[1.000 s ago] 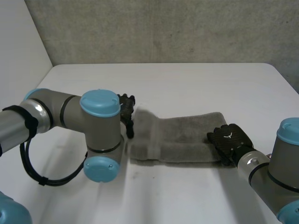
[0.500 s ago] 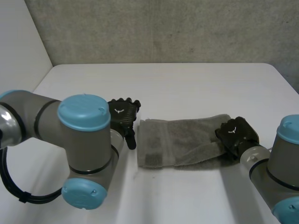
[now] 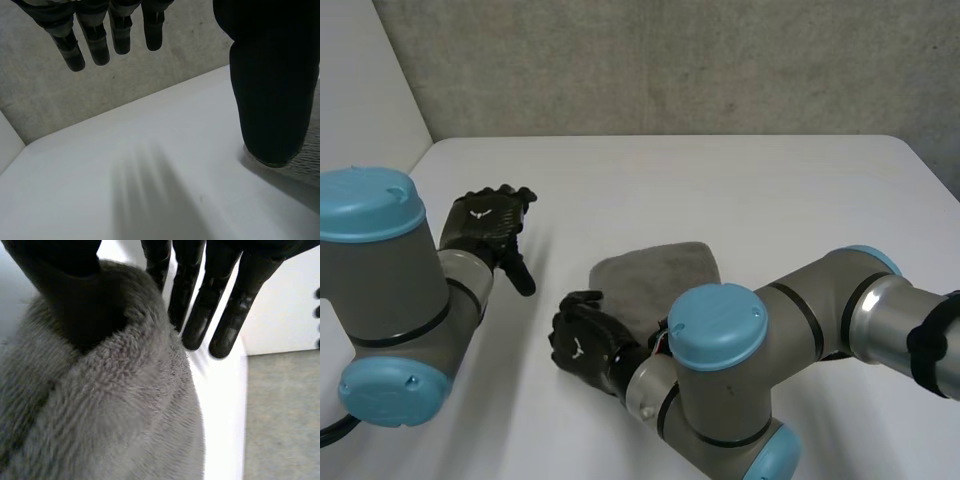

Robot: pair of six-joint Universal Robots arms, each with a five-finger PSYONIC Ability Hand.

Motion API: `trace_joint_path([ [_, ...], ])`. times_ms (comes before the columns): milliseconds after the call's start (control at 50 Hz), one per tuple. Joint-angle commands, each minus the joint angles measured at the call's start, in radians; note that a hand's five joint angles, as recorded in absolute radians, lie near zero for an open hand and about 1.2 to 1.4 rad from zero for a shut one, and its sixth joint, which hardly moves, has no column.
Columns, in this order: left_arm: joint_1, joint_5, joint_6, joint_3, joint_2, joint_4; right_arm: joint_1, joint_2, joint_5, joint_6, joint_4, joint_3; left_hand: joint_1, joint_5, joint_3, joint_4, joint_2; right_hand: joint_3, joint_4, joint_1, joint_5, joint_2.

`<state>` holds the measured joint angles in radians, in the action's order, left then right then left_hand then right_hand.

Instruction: Fold the towel.

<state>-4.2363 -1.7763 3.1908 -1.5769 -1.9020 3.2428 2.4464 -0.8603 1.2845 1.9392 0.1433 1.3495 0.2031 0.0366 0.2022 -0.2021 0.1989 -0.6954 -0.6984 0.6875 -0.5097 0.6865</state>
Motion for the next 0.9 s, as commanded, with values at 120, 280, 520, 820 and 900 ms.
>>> trace_joint_path([
  [120, 0.044, 0.026, -0.002, 0.063, 0.004, 0.02, -0.124, -0.25, 0.058, 0.525, 0.042, 0.137, 0.01, 0.002, 0.011, -0.011, 0.015, 0.521, 0.524, -0.513, 0.51, -0.512],
  [280, 0.094, 0.026, -0.046, 0.12, -0.012, 0.014, -0.277, -0.324, 0.061, 0.893, -0.025, 0.187, 0.013, 0.005, 0.014, -0.014, 0.017, 0.521, 0.524, -0.513, 0.51, -0.512],
  [520, 0.213, 0.024, -0.055, 0.17, -0.138, 0.009, -0.42, -0.292, 0.041, 1.109, -0.186, 0.174, 0.016, 0.008, 0.017, -0.017, 0.02, 0.521, 0.524, -0.513, 0.51, -0.512],
  [820, 0.263, 0.021, -0.057, 0.176, -0.304, -0.006, -0.405, -0.08, 0.058, 1.094, -0.189, 0.073, 0.016, 0.008, 0.017, -0.017, 0.02, 0.521, 0.524, -0.513, 0.51, -0.512],
  [900, 0.263, 0.023, -0.058, 0.17, -0.296, -0.012, -0.395, -0.08, 0.068, 1.067, -0.186, 0.076, 0.016, 0.008, 0.017, -0.017, 0.02, 0.521, 0.524, -0.513, 0.51, -0.512],
])
